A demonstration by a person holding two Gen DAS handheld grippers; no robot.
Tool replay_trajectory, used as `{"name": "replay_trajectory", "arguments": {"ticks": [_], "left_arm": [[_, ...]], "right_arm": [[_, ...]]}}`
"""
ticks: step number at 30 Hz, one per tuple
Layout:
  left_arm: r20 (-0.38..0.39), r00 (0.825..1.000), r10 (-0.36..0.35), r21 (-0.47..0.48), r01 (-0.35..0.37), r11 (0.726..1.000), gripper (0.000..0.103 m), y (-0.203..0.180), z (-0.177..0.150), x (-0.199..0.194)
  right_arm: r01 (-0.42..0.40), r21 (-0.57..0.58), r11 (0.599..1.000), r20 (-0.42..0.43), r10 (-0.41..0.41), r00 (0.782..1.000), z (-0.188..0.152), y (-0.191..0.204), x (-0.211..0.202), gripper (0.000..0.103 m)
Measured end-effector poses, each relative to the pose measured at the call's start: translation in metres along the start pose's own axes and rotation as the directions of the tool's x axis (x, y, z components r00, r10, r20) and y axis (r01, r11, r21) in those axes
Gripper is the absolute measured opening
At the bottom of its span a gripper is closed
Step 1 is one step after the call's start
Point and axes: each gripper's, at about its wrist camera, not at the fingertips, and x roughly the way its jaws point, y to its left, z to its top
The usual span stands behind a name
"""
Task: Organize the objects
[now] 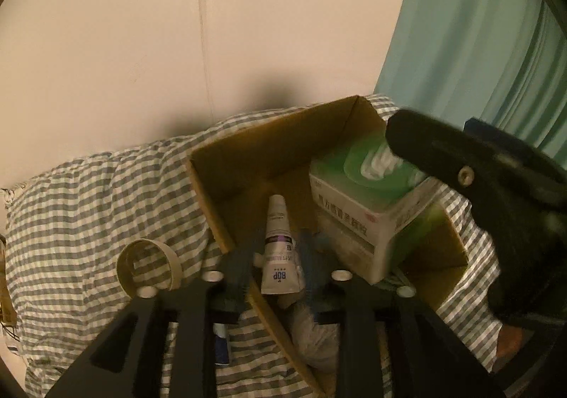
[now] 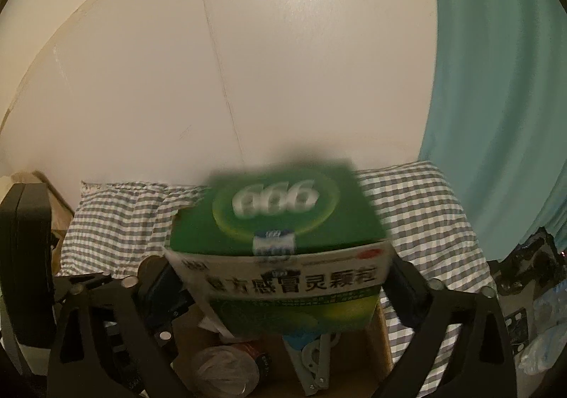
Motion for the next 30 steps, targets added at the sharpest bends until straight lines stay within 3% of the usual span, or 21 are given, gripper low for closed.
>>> {"name": "replay_trajectory", "arguments": {"ticks": [1,6,9,15,19,23,27,30], "left_arm": [[0.006,1.000,0.005,0.000,-0.005,1.000,0.057,-0.002,0.000,-0.004],[0.047,0.998,0.041,-0.006,-0.041,0.999,0.064,0.006,0.000,-0.028],[0.071,0.995,0.066,-0.016,-0.065,0.998,0.078,0.015,0.002,-0.049],[0.152,0.986,0.070,-0.030,-0.067,0.997,0.078,0.028,0.000,-0.122],[0.217,0.973,0.084,-0.037,-0.077,0.996,0.096,0.045,-0.009,-0.170],[0.269,0.958,0.102,-0.055,-0.091,0.994,0.099,0.069,-0.025,-0.213],[0.312,0.941,0.131,-0.084,-0.110,0.990,0.103,0.100,-0.048,-0.250],[0.305,0.943,0.131,-0.096,-0.107,0.990,0.103,0.127,-0.073,-0.263]], "right_arm": [[0.009,-0.003,1.000,0.011,-0.009,1.000,0.001,0.001,-0.003,0.103],[0.016,-0.017,1.000,0.052,-0.015,0.999,0.009,0.005,-0.019,0.103],[0.024,-0.024,0.999,0.073,-0.022,0.997,0.013,0.010,-0.033,0.103],[0.057,-0.095,0.994,0.114,-0.046,0.992,0.024,0.034,-0.082,0.103],[0.087,-0.105,0.991,0.163,-0.069,0.984,0.029,0.049,-0.133,0.103],[0.094,-0.111,0.989,0.200,-0.070,0.977,0.029,0.072,-0.182,0.103],[0.088,-0.123,0.988,0.228,-0.058,0.972,0.012,0.096,-0.212,0.103],[0.066,-0.106,0.992,0.225,-0.040,0.974,-0.010,0.110,-0.221,0.103]]}}
